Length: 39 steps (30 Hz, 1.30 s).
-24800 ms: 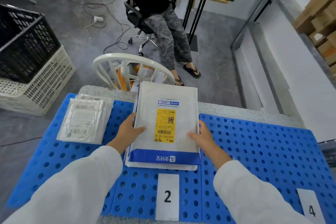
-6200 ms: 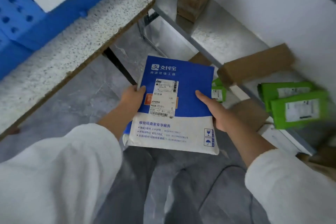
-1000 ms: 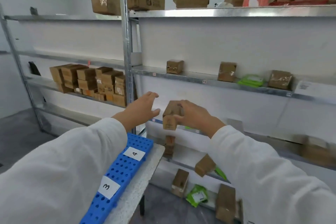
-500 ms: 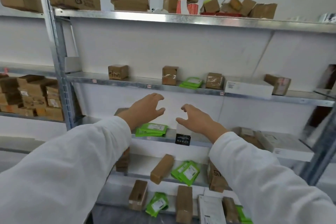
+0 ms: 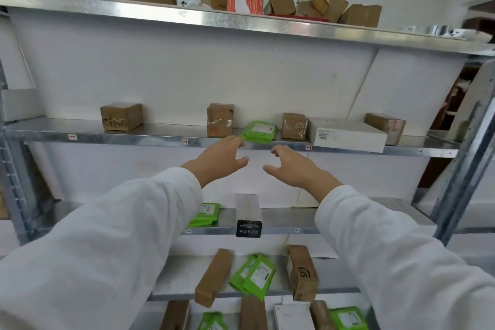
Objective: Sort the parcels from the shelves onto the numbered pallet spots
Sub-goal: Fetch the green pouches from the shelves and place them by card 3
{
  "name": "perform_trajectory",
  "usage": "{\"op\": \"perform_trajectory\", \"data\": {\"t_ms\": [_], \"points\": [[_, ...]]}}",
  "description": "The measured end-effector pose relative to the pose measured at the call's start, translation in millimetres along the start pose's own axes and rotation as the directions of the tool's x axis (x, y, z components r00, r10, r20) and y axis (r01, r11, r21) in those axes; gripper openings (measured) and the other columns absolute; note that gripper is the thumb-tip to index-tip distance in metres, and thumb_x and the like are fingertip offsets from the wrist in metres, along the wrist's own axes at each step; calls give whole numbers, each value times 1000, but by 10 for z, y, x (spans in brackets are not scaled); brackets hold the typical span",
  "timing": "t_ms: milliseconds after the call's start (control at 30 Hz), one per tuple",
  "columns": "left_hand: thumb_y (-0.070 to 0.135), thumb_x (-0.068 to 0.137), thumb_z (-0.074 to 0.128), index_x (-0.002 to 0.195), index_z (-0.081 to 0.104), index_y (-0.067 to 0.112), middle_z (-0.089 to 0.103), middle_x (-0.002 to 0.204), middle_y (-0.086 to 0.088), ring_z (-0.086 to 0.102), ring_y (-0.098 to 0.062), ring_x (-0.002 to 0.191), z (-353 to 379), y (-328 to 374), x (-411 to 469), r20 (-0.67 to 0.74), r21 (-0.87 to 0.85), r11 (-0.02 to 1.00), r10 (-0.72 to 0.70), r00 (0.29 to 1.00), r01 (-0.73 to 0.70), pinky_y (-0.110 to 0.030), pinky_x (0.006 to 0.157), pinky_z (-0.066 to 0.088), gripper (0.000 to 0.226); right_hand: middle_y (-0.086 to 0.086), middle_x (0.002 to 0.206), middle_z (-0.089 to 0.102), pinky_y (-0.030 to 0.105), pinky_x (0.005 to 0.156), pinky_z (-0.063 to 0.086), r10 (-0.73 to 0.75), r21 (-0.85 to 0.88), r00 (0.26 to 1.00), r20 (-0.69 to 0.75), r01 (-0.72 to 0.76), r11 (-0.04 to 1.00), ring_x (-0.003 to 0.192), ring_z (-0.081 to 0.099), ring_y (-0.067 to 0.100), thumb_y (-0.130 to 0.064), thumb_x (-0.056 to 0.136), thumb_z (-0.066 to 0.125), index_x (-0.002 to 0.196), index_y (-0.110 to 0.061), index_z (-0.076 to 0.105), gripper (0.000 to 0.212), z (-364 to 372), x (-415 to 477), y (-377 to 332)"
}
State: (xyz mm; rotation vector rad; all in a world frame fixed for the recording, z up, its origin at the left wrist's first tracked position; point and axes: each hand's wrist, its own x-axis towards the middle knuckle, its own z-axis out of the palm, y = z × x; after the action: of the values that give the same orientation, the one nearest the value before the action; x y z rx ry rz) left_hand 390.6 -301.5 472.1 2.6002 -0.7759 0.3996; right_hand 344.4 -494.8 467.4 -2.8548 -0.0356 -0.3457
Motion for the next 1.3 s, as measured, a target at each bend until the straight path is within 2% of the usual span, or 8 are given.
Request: {"op": "perform_trajectory", "data": {"t_ms": [300,467,567,633,767,1000,1167,1300], "points": [[43,88,56,123,57,15,60,116,-3,56,-23,107,76,-597,1144,-5,-9,998,64,998,-64,-37,90,48,45,5,135,50,41,99,44,117,31,990,-82,-115,993,120,52,23,-42,91,56,133,-15,45,52,-41,1196,192],[37,93,56,117,58,9,63,107,-9,59,-26,91,253,-727,1521,-21,-25,997,69,997,-69,-30,72,44,37,5,107,58,34,79,48,147,76,982,-116,-139,987,92,56,21,-36,92,58,113,-13,53,32,55,1566,306],[35,96,52,121,53,7,59,116,-12,58,-29,100,349,-742,1725,15,-2,999,52,999,-52,-28,72,39,38,2,92,51,26,64,38,126,59,985,-116,-119,991,86,50,21,-29,95,55,109,-12,54,22,87,1739,361],[36,96,52,121,52,6,57,117,-13,57,-30,103,427,-750,1843,20,-18,999,48,999,-48,-29,74,38,39,-1,78,49,22,54,31,120,35,987,-109,-117,993,82,47,21,-26,97,53,92,-14,53,12,98,1853,390],[33,99,46,124,52,7,58,117,-12,56,-29,104,514,-714,1961,23,-23,1000,8,1000,-8,-28,72,34,36,14,96,55,26,70,30,117,33,990,-83,-115,993,86,48,23,-30,100,48,113,1,57,34,160,2099,473],[20,103,32,92,55,7,64,108,-20,53,-28,84,548,-661,2270,60,-30,985,-166,984,168,-30,69,38,29,5,110,51,27,79,35,136,120,991,-10,-134,984,99,51,23,-32,99,50,121,-9,49,32,136,2447,663],[28,104,33,122,53,3,57,118,-12,52,-28,103,649,-600,2424,160,-66,950,-291,943,304,-26,77,33,37,6,145,49,33,108,37,156,187,973,172,-188,964,129,48,25,-39,100,43,143,-12,44,51,312,2600,744],[23,103,35,123,53,-2,56,124,-18,53,-33,116,798,-553,2568,152,-162,898,-387,909,410,-28,81,38,37,7,153,37,30,112,31,128,232,961,246,-187,955,137,39,25,-40,102,37,150,-10,34,56,357,2679,718]]}}
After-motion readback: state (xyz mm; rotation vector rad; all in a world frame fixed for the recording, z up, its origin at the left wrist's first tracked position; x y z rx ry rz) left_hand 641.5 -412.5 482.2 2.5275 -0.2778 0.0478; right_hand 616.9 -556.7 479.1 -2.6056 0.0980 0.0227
